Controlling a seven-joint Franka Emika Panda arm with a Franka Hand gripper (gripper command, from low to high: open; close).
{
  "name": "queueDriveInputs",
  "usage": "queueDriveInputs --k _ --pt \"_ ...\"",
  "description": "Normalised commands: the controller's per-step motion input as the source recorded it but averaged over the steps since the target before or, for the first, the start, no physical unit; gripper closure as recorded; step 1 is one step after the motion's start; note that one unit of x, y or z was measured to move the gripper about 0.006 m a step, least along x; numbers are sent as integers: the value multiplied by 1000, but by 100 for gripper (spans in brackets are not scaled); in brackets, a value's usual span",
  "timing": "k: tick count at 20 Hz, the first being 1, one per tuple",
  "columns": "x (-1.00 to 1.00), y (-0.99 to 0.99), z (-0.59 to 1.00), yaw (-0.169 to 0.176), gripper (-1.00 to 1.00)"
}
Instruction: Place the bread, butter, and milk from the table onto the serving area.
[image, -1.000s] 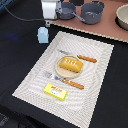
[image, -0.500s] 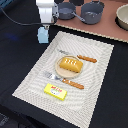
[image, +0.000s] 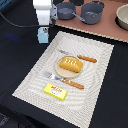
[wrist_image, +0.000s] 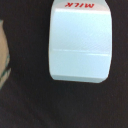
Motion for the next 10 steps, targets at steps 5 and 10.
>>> queueDriveInputs --k 5,10 --pt "-2 -124 -319 -3 -100" --pt "-71 -47 -311 0 -100"
